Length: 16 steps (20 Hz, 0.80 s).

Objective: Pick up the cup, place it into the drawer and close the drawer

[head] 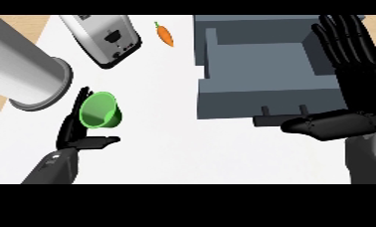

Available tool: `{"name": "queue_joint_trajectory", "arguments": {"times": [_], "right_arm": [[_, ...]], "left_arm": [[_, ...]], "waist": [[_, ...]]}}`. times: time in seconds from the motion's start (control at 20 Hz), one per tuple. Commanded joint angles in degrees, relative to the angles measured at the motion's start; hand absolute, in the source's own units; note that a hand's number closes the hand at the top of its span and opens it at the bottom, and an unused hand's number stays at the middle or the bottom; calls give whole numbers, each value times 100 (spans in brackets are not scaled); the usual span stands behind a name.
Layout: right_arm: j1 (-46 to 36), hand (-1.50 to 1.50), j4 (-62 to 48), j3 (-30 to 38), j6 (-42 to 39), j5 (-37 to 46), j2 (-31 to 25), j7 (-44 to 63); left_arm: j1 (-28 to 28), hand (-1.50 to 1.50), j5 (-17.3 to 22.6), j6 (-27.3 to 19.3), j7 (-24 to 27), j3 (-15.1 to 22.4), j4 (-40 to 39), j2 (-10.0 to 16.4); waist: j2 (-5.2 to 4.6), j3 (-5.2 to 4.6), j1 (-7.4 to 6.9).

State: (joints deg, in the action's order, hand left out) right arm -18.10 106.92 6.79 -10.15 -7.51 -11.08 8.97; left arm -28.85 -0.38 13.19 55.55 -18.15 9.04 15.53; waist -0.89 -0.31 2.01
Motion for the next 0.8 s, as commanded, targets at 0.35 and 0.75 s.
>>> {"name": "queue_joint_trajectory", "arguments": {"times": [0.35,0.75], "right_arm": [[-86,-150,40,52,-36,3,-121,106],[241,-150,-113,187,-233,-105,-148,-292]], "left_arm": [[-240,150,104,1341,221,-43,-28,-101],[-70,150,-120,-973,1316,-75,484,-234]], "waist": [[-10,-9,43],[-14,3,70]]}}
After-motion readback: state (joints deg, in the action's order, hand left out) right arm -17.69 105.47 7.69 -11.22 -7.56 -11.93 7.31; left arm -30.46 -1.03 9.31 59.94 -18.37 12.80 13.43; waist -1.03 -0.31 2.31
